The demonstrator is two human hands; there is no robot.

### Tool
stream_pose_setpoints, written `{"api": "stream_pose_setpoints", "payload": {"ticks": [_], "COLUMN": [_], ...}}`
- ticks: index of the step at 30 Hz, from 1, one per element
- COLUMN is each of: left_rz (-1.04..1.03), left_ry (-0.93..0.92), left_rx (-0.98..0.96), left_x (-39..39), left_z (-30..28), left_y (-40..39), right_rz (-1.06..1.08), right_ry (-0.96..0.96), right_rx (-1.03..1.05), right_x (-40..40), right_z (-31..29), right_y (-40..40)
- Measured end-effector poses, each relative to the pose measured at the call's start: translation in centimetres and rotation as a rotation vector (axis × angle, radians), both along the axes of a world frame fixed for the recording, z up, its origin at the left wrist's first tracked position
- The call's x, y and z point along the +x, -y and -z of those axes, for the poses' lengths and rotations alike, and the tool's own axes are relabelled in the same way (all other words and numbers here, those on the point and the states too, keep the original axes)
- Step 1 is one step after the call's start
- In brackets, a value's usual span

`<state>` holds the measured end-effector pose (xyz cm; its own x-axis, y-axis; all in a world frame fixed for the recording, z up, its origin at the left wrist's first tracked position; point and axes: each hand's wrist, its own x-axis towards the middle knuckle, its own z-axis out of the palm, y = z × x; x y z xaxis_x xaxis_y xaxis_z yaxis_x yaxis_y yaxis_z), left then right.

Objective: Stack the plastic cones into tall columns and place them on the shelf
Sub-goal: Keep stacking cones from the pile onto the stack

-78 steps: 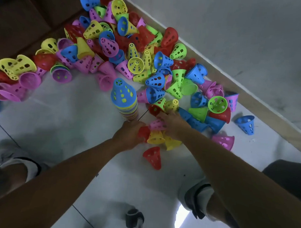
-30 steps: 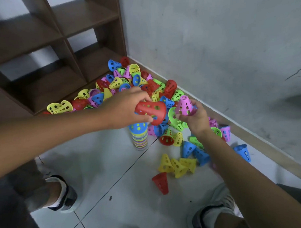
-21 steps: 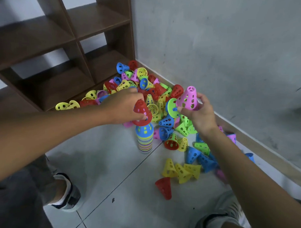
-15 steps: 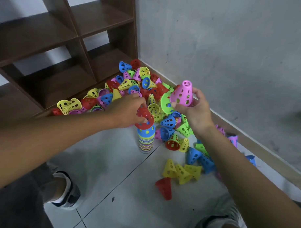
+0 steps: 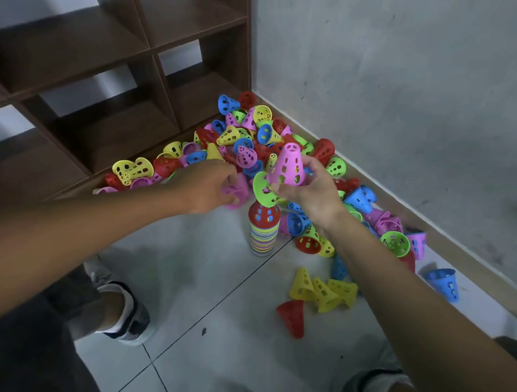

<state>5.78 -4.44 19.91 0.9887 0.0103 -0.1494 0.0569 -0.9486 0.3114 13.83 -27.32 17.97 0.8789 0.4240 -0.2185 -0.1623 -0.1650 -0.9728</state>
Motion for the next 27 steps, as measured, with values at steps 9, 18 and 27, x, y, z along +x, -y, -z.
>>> {"api": "stream_pose_setpoints", "payload": {"ticks": [9,18,27], "left_rz": [-0.034,0.013,0.045], "left_ry": [-0.05,-0.058,-0.102], "left_rx": [0.004,-0.016,-0.052], "left_x": [-1.9,-2.3,-3.6], "left_z": [0.3,0.2,2.4], "left_y": [-0.8,0.6,2.5], "right_rz": [-0.102,-0.066,-0.142], "right_ry": [-0.012,0.075,0.134], "right_rx": [-0.133,-0.247,-0.295], "right_x": [-0.9,-1.6,-1.8], "right_z": [3.7,9.3,11.2], "right_y": [-2.3,-2.7,-1.3]}}
